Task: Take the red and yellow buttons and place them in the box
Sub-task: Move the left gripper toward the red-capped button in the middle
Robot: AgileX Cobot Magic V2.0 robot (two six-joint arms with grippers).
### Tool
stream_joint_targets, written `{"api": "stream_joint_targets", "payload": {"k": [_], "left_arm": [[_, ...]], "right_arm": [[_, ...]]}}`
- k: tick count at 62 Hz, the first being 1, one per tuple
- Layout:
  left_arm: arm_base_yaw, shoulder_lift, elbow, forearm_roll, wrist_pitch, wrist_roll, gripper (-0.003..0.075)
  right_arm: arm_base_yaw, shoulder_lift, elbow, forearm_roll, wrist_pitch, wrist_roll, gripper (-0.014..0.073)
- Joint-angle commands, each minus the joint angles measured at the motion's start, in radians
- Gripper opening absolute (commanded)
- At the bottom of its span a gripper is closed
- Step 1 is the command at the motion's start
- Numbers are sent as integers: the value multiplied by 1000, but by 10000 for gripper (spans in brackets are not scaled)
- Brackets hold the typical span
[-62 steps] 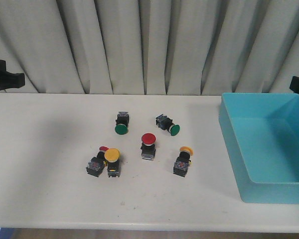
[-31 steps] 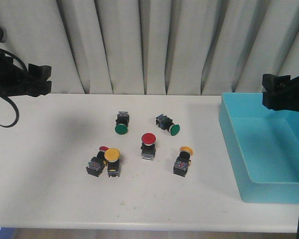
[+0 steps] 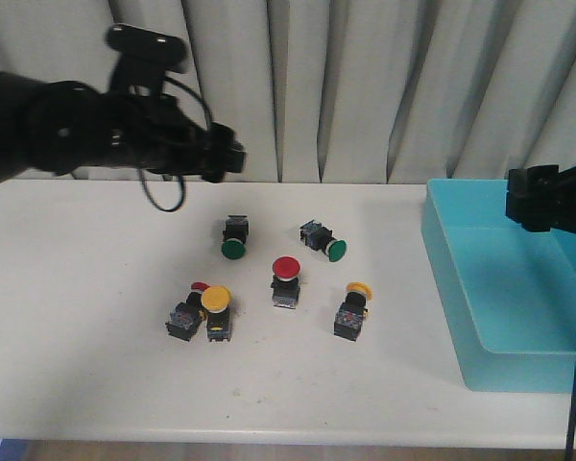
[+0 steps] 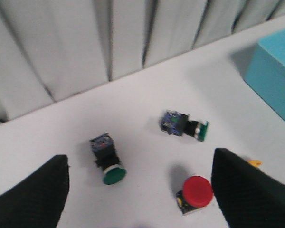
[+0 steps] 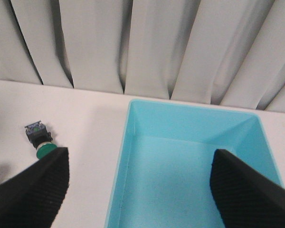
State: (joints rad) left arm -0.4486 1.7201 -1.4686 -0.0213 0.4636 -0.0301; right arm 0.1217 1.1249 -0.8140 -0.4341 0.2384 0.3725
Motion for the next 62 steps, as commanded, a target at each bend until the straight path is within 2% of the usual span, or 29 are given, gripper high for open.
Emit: {"api": "stream_joint_targets", "payload": {"k": [1,9,24,62], "left_arm": [[-53,90,-175,-12,78,15,593],[-100,256,-352,-11,222,14,593],[-120,462,-536,-11,346,13,593],[-118,572,-557,-56,407,4,585]], "right_arm": [[0,28,-35,-5,-50,2,580],[0,84,-35,20,-57,3,580],[0,109,-35,29,-61,3,580],[0,109,-35,47,-66,2,580]]}}
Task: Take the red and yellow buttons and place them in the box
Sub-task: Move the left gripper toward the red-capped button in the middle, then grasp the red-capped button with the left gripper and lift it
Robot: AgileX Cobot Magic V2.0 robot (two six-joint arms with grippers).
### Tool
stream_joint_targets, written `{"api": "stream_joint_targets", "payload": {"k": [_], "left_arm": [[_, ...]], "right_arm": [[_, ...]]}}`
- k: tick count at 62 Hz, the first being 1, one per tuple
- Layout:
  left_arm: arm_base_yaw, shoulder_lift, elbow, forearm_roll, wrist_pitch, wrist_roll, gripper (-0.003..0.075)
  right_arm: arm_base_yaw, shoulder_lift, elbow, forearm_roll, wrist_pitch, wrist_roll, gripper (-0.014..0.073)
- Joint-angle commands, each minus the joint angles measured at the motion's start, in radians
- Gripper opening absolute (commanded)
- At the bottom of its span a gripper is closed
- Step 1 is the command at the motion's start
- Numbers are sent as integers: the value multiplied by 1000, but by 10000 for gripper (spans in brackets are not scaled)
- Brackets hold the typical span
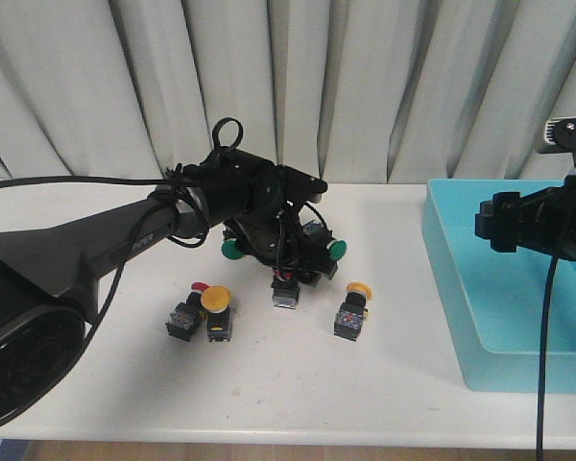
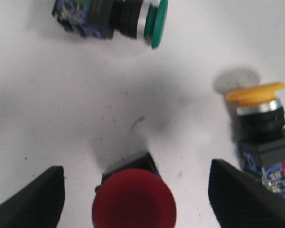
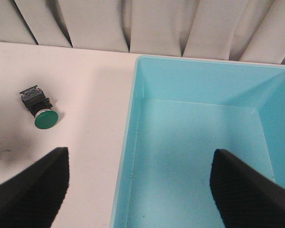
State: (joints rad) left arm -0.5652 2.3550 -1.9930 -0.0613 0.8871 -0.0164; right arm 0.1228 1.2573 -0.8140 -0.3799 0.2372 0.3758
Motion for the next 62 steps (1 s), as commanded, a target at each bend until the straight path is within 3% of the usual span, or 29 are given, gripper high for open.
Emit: {"api": "stream_joint_targets", "payload": {"k": [1,10,17,22,33,48,56,62], "left_arm": [[-2,-61,-33,-15,-14,-10,585],[-2,-55,-33,-15,-9,-10,554],[-2,-55,-33,-15,-10,-10,468],[-2,-55,-33,-15,2,-10,353],[-2,-56,-35,-13,-2,-9,-8],[-2,-131,-53,-24,18,-6,-8],[-1,-216,-68,-89,24,22,-8],[2,-280,-68,-219,37,118,-8]], "right_arm": [[-1,-23,-35,-7,-64,-1,580],[-1,-23,-35,-7,-64,-1,580],[-1,-23,-35,-7,-64,-1,580],[-1,-23,-35,-7,-60,-1,580],[0,-23,-35,-7,-40,-5,580],[33,-23,-33,-6,-32,-50,580],[145,-23,-33,-7,-37,-136,580],[236,-23,-33,-7,-40,-215,580]]}}
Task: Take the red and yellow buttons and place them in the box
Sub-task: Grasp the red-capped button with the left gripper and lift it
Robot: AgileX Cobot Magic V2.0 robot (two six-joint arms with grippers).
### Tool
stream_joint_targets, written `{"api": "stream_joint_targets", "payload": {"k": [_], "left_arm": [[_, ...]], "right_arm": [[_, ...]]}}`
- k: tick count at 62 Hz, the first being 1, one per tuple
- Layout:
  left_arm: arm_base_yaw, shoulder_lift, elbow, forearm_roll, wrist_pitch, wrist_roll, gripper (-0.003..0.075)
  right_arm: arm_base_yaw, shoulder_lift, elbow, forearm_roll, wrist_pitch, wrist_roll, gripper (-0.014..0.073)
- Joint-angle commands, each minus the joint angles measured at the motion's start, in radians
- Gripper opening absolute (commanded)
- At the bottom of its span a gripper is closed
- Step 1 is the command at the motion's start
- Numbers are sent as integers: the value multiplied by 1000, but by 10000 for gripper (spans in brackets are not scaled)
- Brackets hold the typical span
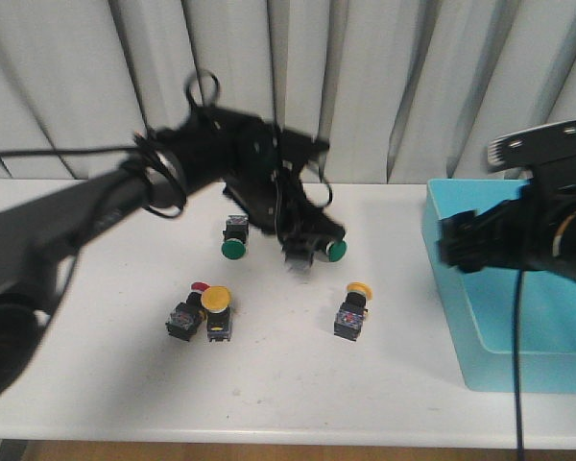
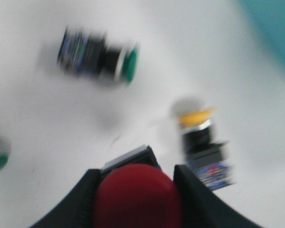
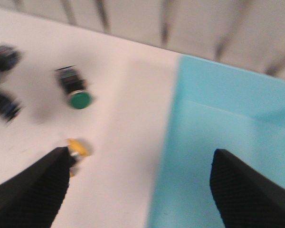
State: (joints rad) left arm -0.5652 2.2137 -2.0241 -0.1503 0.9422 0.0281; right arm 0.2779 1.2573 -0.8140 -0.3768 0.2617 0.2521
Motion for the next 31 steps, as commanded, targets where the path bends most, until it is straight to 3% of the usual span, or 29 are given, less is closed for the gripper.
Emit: {"api": "stream_joint_targets", "payload": {"k": [1,10,31], "left_arm": [[2,-154,-37,-152,-13,94,-8],[2,-237,-37,-332,49,268,-8],[2,-322,-24,-516,128,341,-8]], "right_arm": [[95,-23,-33,-10,-64,-101,580],[188,-23,-33,-9,-68,-153,580],[216,-32,-33,16,-98,-153,580]]}}
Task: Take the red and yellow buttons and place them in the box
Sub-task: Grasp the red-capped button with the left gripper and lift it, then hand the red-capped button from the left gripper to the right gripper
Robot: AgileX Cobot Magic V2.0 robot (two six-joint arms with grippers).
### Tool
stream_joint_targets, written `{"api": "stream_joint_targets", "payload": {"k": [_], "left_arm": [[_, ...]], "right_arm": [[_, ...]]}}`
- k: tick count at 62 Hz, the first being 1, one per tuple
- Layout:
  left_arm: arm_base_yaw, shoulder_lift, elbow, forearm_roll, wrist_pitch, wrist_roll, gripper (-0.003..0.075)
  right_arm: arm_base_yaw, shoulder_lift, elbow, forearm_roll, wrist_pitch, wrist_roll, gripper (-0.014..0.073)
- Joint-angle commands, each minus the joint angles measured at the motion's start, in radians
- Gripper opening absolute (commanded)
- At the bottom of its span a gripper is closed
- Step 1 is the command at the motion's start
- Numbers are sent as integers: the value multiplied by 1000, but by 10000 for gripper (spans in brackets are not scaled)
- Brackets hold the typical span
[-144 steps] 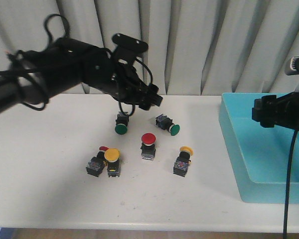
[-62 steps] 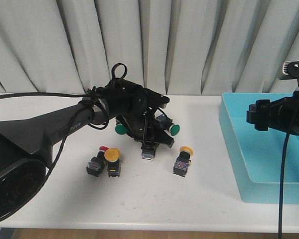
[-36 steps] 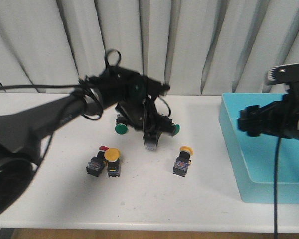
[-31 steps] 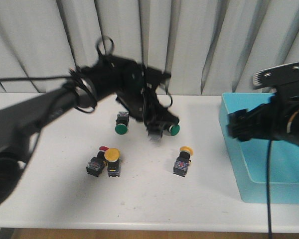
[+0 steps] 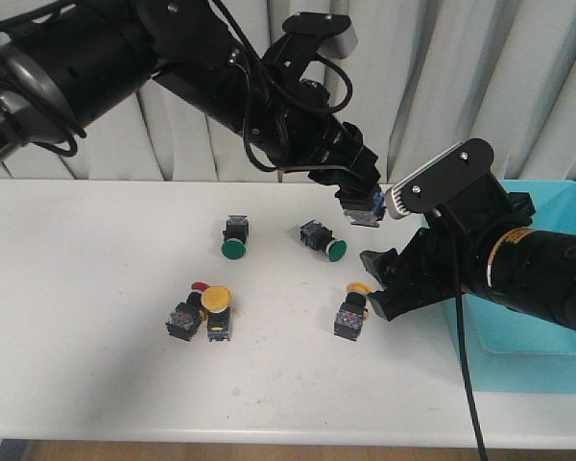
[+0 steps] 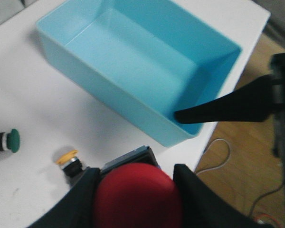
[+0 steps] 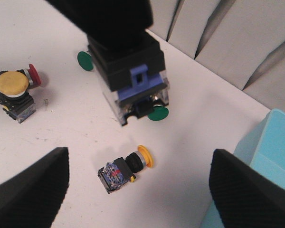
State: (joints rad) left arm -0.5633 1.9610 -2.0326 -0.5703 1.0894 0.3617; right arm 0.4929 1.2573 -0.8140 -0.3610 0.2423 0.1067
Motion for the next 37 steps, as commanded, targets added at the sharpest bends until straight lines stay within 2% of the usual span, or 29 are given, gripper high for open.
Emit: {"api": "stream_joint_targets", "payload": {"k": [1,26,32,37], "left_arm": [[0,-69,-11,-106,-16,7,-8],[-4,-70,9,-238,22,16,-8],[-4,-70,9,-259,29,16,-8],[-4,-70,9,-265,30,16,-8]], "right_arm": [[2,-32,-33,2,-80,-7,580],[2,-32,-33,31,-124,-5,558],[2,-32,-33,31,-137,-5,486],[2,-32,-33,31,-143,-5,370]]}}
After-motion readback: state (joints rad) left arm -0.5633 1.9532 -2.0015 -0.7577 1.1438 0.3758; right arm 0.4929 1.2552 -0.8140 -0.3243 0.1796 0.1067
